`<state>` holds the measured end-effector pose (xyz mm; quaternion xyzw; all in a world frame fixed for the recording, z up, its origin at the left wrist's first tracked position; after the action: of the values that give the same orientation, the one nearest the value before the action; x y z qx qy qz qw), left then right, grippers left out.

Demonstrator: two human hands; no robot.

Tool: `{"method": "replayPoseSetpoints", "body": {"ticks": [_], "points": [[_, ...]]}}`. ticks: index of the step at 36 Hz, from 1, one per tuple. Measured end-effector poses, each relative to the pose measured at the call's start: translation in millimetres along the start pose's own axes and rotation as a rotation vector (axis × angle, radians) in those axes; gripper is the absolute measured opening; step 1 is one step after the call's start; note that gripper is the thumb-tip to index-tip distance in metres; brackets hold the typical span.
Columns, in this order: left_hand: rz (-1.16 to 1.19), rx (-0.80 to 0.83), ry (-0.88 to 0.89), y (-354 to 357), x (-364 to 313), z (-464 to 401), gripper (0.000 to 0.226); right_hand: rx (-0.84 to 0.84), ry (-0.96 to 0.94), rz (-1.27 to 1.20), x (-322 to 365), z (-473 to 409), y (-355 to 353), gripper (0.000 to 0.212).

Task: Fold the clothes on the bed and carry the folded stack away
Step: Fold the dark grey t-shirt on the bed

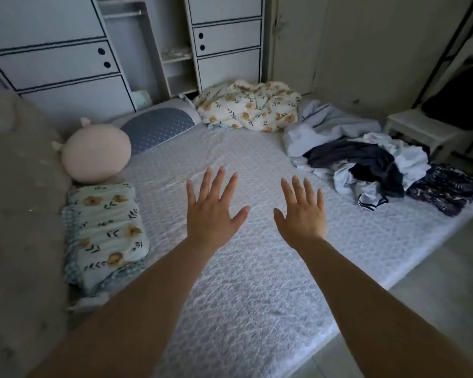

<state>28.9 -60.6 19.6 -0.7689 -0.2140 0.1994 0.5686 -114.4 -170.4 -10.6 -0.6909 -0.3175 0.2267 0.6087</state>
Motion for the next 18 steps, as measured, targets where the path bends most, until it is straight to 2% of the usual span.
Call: {"method": "replayPoseSetpoints", "body": {"ticks": [10,18], "points": [[0.024,0.181,0.139,80,-95,37,0.072,0.114,0.212,0.022,-81,67,43,0.067],[0.008,0.206,0.249,101,-197,24,0.070,0.108,0.321,0.007,-173,76,49,0.065]]}}
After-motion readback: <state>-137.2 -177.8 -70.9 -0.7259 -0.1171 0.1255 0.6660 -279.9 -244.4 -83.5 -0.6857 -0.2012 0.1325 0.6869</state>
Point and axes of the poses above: each hand's wrist, its own z-axis away from the middle knuckle, its own y-axis out of the palm, x = y × z, the point moved 7 cm from there along -z, towards the middle knuckle, and after that the axes turned 9 degrees about -y, right-handed, at the moved point
